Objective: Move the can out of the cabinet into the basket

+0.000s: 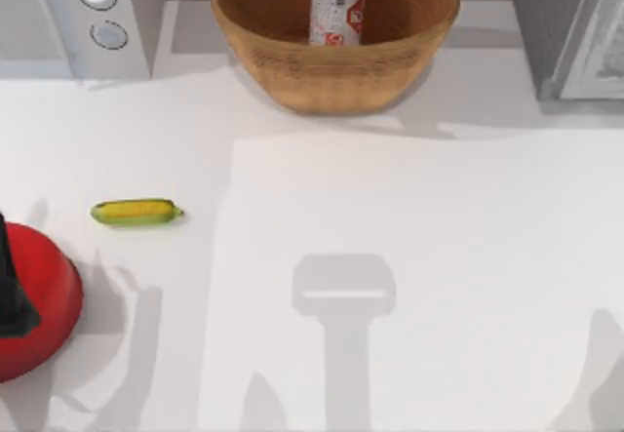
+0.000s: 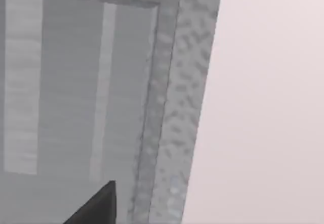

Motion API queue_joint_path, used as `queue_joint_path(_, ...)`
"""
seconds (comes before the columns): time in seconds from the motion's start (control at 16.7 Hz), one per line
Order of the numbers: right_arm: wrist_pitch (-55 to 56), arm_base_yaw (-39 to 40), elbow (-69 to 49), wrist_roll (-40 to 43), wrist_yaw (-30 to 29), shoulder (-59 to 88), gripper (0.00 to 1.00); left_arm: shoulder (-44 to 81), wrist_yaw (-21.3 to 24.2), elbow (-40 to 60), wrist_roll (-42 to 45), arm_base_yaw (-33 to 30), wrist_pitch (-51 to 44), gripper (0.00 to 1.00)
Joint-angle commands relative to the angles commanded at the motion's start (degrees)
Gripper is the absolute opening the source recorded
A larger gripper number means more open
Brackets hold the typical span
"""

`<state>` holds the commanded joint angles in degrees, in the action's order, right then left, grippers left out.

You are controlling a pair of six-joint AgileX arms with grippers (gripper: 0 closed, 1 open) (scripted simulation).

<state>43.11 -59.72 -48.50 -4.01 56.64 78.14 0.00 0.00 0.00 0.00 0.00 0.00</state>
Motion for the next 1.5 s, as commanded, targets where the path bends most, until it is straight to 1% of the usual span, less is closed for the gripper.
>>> queue_joint_path(0.36, -36.9, -0.3, -32.6, 0.0, 0.5, -4.1, 1.0, 0.0, 0.0, 0.0, 0.0, 0.0, 0.0, 1.0)
queue_joint_path(0.54, -51.4, -0.2, -43.7, 0.7, 1.3, -3.6, 1.0, 0.0, 0.0, 0.0, 0.0, 0.0, 0.0, 1.0)
queue_joint_path(0.66, -58.2, -0.1, -48.3, 1.3, 1.8, -2.7, 1.0, 0.0, 0.0, 0.0, 0.0, 0.0, 0.0, 1.0)
queue_joint_path(0.84, -63.8, 0.1, -51.5, 2.0, 2.5, -1.3, 1.0, 0.0, 0.0, 0.0, 0.0, 0.0, 0.0, 1.0)
queue_joint_path(1.2, -64.3, 0.1, -51.8, 2.1, 2.5, -1.3, 1.0, 0.0, 0.0, 0.0, 0.0, 0.0, 0.0, 1.0)
queue_joint_path(1.32, -64.4, 1.7, -52.0, 2.1, 0.8, -1.3, 1.0, 0.0, 0.0, 0.0, 0.0, 0.0, 0.0, 1.0)
queue_joint_path(1.5, -64.8, 8.4, -52.7, 2.2, -6.0, -1.1, 1.0, 0.0, 0.0, 0.0, 0.0, 0.0, 0.0, 1.0)
